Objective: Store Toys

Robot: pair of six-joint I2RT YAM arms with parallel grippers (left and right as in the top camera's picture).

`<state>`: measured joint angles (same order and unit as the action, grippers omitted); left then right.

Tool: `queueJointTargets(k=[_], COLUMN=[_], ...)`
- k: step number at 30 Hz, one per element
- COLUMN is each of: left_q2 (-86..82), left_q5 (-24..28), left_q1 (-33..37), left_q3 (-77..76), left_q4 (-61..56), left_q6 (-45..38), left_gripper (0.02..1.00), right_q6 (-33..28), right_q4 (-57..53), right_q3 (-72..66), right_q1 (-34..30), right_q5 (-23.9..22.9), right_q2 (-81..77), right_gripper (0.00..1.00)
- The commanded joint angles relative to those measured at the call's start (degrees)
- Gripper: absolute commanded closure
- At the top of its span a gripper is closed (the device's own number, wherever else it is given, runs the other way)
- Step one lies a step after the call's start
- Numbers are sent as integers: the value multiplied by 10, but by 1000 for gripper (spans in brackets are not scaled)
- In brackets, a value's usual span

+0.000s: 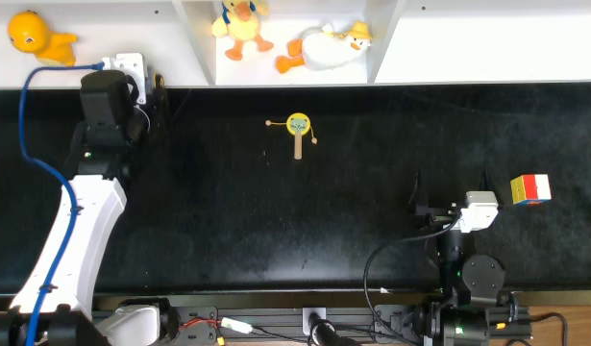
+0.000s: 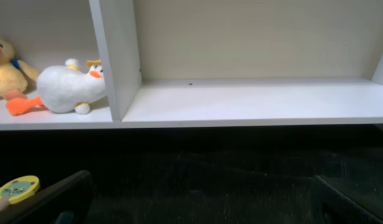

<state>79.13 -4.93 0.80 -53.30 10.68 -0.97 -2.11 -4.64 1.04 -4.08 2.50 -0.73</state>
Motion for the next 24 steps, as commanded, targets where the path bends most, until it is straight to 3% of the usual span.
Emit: queueJointTargets(k=[1, 24], left_q2=[30, 127], left_q5=[5, 6], left_q1=[1, 5], left_q3=[-12, -12], left_q4=[-36, -246], left_q6=[-34, -37], left_gripper=[919, 952], right_q6=[4, 4], right_q4=[2, 2], right_q3=[-8, -8], right_q1=[3, 3], right_q5=[-6, -6], right_q2=[5, 5], right_gripper=[5, 7])
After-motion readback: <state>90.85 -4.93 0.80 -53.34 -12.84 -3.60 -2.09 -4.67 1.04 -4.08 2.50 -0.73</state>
